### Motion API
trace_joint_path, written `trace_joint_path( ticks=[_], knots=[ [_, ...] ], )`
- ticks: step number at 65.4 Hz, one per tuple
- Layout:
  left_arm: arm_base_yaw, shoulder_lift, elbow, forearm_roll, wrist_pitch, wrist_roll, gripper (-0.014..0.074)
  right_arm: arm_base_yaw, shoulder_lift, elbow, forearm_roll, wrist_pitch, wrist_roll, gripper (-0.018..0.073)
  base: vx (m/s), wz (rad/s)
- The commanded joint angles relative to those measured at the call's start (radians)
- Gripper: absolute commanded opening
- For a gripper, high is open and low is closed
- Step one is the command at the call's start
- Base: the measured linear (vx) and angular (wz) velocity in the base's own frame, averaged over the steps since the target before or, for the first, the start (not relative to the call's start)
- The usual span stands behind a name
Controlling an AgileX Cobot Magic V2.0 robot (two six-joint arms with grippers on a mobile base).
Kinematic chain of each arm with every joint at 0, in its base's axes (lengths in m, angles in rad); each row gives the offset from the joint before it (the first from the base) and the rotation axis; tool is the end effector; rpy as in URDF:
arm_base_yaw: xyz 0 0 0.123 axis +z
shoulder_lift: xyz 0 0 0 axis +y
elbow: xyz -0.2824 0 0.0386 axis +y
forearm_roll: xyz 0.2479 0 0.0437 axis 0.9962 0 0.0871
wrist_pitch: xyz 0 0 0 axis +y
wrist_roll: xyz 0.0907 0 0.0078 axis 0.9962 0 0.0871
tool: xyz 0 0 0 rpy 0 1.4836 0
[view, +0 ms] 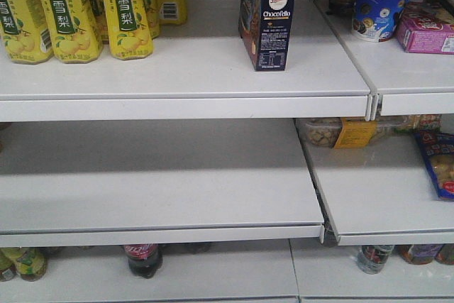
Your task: Left arm holds basket, right arm returns cookies
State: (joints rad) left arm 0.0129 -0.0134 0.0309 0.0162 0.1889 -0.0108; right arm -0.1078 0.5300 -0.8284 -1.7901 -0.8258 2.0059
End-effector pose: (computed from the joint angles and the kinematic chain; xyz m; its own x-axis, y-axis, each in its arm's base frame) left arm 0.0561 0.0010 0.1862 -0.1190 0.0036 -0.9929 -0.0153 0.9999 0.0054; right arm 0.0694 0.0581 0.4235 0.0776 0.0737 -0.9943 -0.6435 0.7654 0.0065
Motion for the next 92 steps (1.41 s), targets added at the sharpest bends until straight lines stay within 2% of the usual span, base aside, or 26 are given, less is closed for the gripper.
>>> trace_joint_path(
  ticks=[1, 28, 36, 42, 45, 50, 54, 67, 74, 82, 89, 92],
  knots=[
    [0.003, -0.011, -0.027, 0.014, -0.106, 0.011, -0.0006, -0.009, 0.01, -0.023, 0.0, 0.032, -0.005, 0.0, 0.0, 0.0],
    [0.003, -0.011, -0.027, 0.014, -0.106, 0.011, -0.0006, -0.009, 0.01, -0.023, 0.006, 0.032, 0.001, 0.0, 0.0, 0.0],
    [0.003, -0.011, -0.027, 0.014, -0.106, 0.011, -0.0006, -0.009, 0.012, -0.023, 0.087, 0.038, -0.033, 0.0, 0.0, 0.0],
    [0.003, -0.011, -0.027, 0.014, -0.106, 0.011, -0.0006, -0.009, 0.016, -0.023, 0.198, 0.035, -0.235, 0.0, 0.0, 0.0],
    [0.003, -0.011, -0.027, 0.014, -0.106, 0.011, -0.0006, -0.009, 0.014, -0.009, 0.261, 0.03, -0.396, 0.0, 0.0, 0.0],
    [0.003, -0.011, -0.027, 0.014, -0.106, 0.011, -0.0006, -0.009, -0.007, 0.056, 0.426, 0.07, -0.632, 0.0, 0.0, 0.0],
    [0.003, -0.011, -0.027, 0.014, -0.106, 0.011, -0.0006, -0.009, -0.037, 0.148, 0.607, 0.165, -0.829, 0.0, 0.0, 0.0],
    [0.003, -0.011, -0.027, 0.014, -0.106, 0.011, -0.0006, -0.009, -0.156, 0.453, 1.103, 0.555, -1.189, 0.0, 0.0, 0.0],
    [0.003, -0.011, -0.027, 0.014, -0.106, 0.011, -0.0006, -0.004, -0.223, 0.58, 1.326, 0.662, -1.412, 0.0, 0.0, 0.0],
    [0.003, -0.011, -0.027, 0.014, -0.106, 0.011, -0.0006, 0.089, -0.308, 0.7, 1.5, 0.648, -1.739, 0.0, 0.0, 0.0],
    [0.003, -0.011, -0.027, 0.014, -0.106, 0.011, -0.0006, 0.208, -0.395, 0.79, 1.638, 0.647, -1.978, 0.0, 0.0, 0.0],
    [0.003, -0.011, -0.027, 0.014, -0.106, 0.011, -0.0006, 0.245, -0.435, 0.825, 1.688, 0.647, -2.051, 0.0, 0.0, 0.0]
  ],
)
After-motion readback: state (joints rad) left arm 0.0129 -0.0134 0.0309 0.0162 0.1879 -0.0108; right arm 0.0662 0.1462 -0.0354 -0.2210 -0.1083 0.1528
